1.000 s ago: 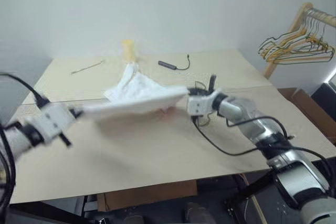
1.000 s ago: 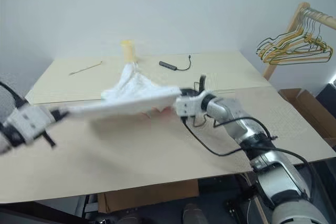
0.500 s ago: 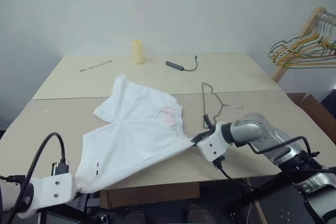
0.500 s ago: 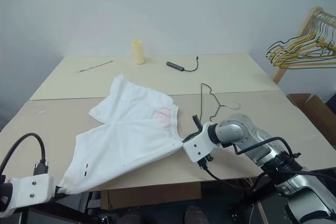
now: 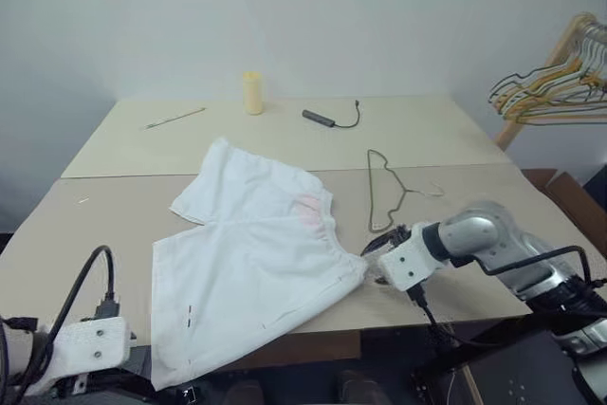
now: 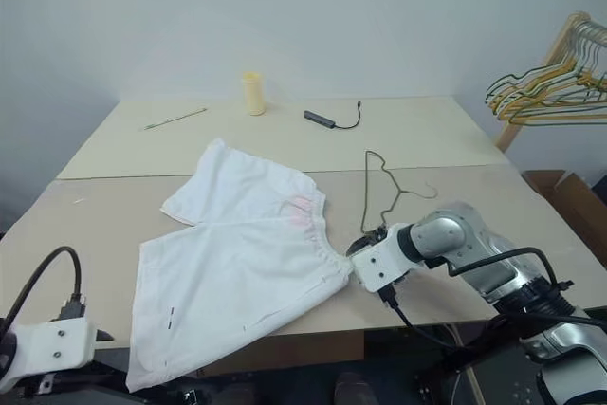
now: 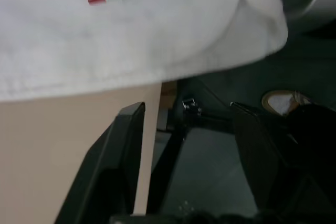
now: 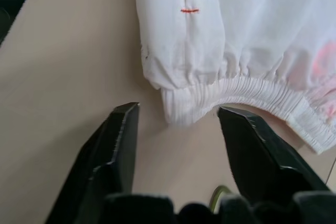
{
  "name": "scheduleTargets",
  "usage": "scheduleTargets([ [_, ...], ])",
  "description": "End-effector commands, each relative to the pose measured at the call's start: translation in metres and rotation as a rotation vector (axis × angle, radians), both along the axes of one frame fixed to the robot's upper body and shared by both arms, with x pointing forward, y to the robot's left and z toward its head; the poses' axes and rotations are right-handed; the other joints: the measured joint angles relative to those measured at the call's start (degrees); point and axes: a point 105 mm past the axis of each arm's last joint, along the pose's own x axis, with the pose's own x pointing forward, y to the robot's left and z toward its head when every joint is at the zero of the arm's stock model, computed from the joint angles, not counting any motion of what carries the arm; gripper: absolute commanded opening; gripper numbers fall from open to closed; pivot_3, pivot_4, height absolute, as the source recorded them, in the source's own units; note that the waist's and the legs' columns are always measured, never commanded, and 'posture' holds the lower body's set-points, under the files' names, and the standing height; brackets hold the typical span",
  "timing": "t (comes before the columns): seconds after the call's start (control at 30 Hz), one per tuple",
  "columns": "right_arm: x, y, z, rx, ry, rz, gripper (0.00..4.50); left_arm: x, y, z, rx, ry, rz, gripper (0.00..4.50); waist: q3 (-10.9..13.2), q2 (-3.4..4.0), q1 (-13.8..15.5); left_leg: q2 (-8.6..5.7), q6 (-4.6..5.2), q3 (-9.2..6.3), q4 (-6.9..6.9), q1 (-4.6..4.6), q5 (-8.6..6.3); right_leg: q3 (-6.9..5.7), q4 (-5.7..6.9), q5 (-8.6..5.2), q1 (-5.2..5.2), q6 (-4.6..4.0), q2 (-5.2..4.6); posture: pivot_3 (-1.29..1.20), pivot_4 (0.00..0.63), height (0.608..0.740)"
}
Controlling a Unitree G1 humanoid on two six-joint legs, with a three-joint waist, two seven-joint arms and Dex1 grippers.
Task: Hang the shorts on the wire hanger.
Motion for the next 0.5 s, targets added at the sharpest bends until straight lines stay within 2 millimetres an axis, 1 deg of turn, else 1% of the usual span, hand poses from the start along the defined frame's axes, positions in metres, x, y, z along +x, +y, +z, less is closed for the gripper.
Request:
scheduleTargets([
  [0.03, 0.005, -0.01, 0.028, 0.082, -0.002, -0.074, 4.34, 0.004, 0.018, 0.012, 0.074, -0.031, 0.024, 3.91, 0.02, 0.03, 0.07, 0.0, 0.0, 0.0, 0.0, 0.01, 0.0, 0.0, 0.0, 0.0, 0.01, 0.0, -0.01, 0.03, 0.0, 0.74],
  [0.07, 0.008, -0.012, 0.031, 0.097, -0.003, -0.105, 4.5, 0.007, 0.019, 0.015, 0.07, -0.046, 0.028, 4.23, 0.02, 0.02, 0.07, 0.0, 0.0, 0.0, 0.0, 0.02, 0.0, -0.01, 0.0, 0.0, 0.01, 0.0, -0.01, 0.03, 0.0, 0.74],
  [0.1, 0.015, -0.014, 0.034, 0.127, -0.021, -0.153, 4.5, 0.011, 0.017, 0.019, 0.051, -0.072, 0.03, 4.47, 0.02, 0.02, 0.07, 0.01, -0.01, 0.0, 0.0, 0.02, 0.0, -0.01, -0.02, -0.01, 0.0, 0.0, -0.01, 0.03, 0.0, 0.74],
  [0.13, 0.025, -0.014, 0.037, 0.168, -0.055, -0.215, 4.5, 0.016, 0.014, 0.023, 0.03, -0.1, 0.03, 4.47, 0.01, 0.0, 0.08, 0.01, -0.01, 0.0, 0.0, 0.02, -0.01, -0.02, -0.02, -0.01, 0.0, 0.0, -0.02, 0.02, 0.0, 0.74],
  [0.2, 0.053, -0.015, 0.039, 0.245, -0.081, -0.415, 4.5, 0.03, 0.005, 0.032, -0.018, -0.197, 0.022, 4.47, -0.04, -0.08, 0.04, 0.03, -0.02, 0.01, 0.0, 0.02, -0.01, -0.02, 0.0, -0.01, -0.03, 0.0, -0.02, 0.02, 0.0, 0.74],
  [0.27, 0.073, -0.012, 0.039, 0.318, -0.084, -0.558, 4.5, 0.047, -0.009, 0.043, -0.106, -0.288, 0.032, 4.47, -0.04, -0.07, -0.06, 0.04, -0.03, 0.01, 0.02, 0.01, -0.01, -0.03, 0.06, 0.0, -0.04, 0.0, 0.0, 0.01, 0.0, 0.74],
  [0.3, 0.082, -0.01, 0.038, 0.362, -0.065, -0.633, 4.5, 0.052, -0.017, 0.048, -0.152, -0.309, 0.024, 4.47, -0.04, -0.08, -0.17, 0.03, -0.03, 0.01, 0.03, 0.01, -0.01, -0.02, 0.08, 0.01, -0.04, 0.0, -0.01, 0.0, 0.0, 0.74],
  [0.37, 0.095, -0.006, 0.034, 0.419, -0.044, -0.743, 4.5, 0.06, -0.031, 0.056, -0.216, -0.34, -0.001, 4.47, -0.03, -0.06, -0.51, 0.03, -0.03, 0.01, 0.03, -0.06, -0.01, -0.02, 0.09, 0.03, -0.08, -0.02, 0.01, -0.01, 0.0, 0.74],
  [0.43, 0.107, -0.002, 0.026, 0.461, -0.023, -0.853, 4.5, 0.069, -0.046, 0.064, -0.28, -0.385, -0.023, 4.47, -0.03, -0.03, -0.82, -0.03, -0.03, 0.01, 0.02, -0.34, -0.02, 0.0, 0.09, 0.25, -0.27, -0.07, -0.01, -0.01, 0.0, 0.74],
  [0.5, 0.118, 0.0, 0.019, 0.48, -0.023, -0.927, 4.5, 0.076, -0.056, 0.069, -0.319, -0.418, -0.052, 4.47, -0.04, -0.05, -1.12, -0.05, -0.04, -0.02, 0.02, -0.68, -0.02, 0.01, 0.13, 0.5, -0.62, -0.04, 0.02, -0.01, 0.0, 0.74],
])
